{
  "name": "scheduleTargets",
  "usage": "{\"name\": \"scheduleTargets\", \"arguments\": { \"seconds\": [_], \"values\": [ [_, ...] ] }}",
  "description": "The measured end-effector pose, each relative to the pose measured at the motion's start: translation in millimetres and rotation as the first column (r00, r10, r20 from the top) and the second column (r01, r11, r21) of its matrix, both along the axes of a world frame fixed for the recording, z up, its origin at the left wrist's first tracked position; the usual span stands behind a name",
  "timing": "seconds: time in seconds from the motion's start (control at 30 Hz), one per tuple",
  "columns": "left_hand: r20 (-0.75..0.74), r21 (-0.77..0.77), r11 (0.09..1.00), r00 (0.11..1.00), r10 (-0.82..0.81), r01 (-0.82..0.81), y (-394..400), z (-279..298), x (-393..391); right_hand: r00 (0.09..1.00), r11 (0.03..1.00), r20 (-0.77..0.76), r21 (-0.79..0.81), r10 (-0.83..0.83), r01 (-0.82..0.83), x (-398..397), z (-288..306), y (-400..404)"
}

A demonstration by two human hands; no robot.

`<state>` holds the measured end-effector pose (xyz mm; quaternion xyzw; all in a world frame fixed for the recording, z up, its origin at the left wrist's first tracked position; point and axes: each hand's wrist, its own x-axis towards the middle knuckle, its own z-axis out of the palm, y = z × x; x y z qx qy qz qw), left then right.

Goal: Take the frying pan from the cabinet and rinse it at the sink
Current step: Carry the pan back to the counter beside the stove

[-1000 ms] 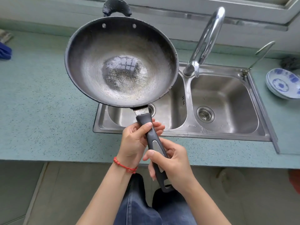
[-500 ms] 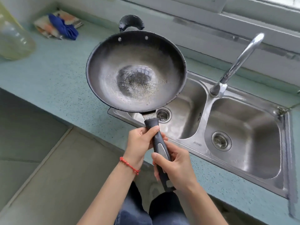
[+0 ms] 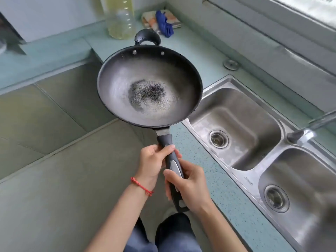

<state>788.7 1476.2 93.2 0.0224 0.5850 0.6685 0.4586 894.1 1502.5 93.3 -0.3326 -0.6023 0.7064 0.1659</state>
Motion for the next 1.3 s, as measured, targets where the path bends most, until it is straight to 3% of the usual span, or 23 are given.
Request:
{"name": "scheduleTargets", "arguments": {
  "seconds": [0.4, 0.7, 0.9, 1.3],
  "values": [
    [0.04, -0.004, 0.929, 0.928, 0.37, -0.37, -177, -9, -75, 0.923, 0.924, 0.055, 0.016, 0.38, -0.382, -92, 6, -139],
    [0.059, 0.005, 0.758, 0.757, 0.651, -0.653, -301, -8, -113, 0.771, 0.771, 0.059, 0.031, 0.634, -0.637, -154, 11, -240],
    [0.026, 0.007, 0.558, 0.557, 0.83, -0.83, -364, -6, -134, 0.576, 0.572, 0.078, 0.066, 0.814, -0.818, -200, 13, -288],
    [-0.012, -0.005, 0.066, 0.066, 0.998, -0.998, -455, 5, -172, 0.062, 0.058, 0.066, 0.065, 0.996, -0.996, -303, 18, -374]
  ]
}}
